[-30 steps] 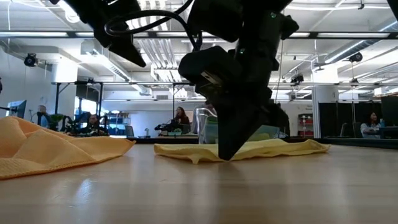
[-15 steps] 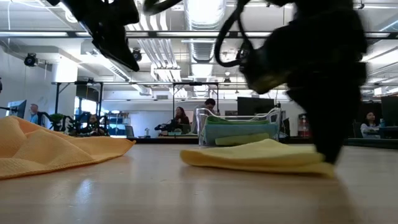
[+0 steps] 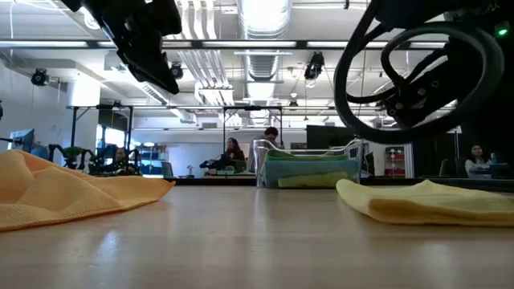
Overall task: Fold microfiber towels
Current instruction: Fold the yellow microfiber cloth
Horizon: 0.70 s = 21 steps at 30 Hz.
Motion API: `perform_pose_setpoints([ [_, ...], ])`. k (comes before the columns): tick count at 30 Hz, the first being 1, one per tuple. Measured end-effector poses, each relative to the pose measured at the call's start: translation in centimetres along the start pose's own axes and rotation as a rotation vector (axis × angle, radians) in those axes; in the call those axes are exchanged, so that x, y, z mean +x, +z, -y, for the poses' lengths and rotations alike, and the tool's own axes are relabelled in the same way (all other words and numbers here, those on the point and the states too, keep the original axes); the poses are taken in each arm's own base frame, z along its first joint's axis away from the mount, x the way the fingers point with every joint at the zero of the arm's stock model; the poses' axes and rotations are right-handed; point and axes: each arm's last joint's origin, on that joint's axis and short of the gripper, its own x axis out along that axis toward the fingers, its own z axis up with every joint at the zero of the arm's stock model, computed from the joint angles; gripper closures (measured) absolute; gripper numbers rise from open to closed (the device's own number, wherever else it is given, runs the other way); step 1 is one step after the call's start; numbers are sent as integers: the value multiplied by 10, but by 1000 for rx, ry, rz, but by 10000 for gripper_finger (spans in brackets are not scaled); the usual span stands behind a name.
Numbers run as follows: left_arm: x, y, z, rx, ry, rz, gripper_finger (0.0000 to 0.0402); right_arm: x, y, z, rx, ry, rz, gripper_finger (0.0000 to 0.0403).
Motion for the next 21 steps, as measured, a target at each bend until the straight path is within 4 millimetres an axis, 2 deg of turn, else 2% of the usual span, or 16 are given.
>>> perform_pose_setpoints([
  [4, 8, -1, 0, 34, 5, -31, 323, -7, -4, -3, -13, 22, 17, 394],
  [7, 16, -2, 1, 121, 6, -62, 320, -18, -9, -6, -14, 62, 32, 394],
  [11, 27, -4, 1, 182, 7, -105, 301, -33, -12, -7, -21, 113, 47, 394],
  [16, 41, -4, 2, 173, 10, -126, 255, -55, -15, 3, 58, 171, 86, 394],
  [21, 59, 6, 4, 199, 3, -42, 228, -81, -20, 21, 150, 208, 212, 394],
])
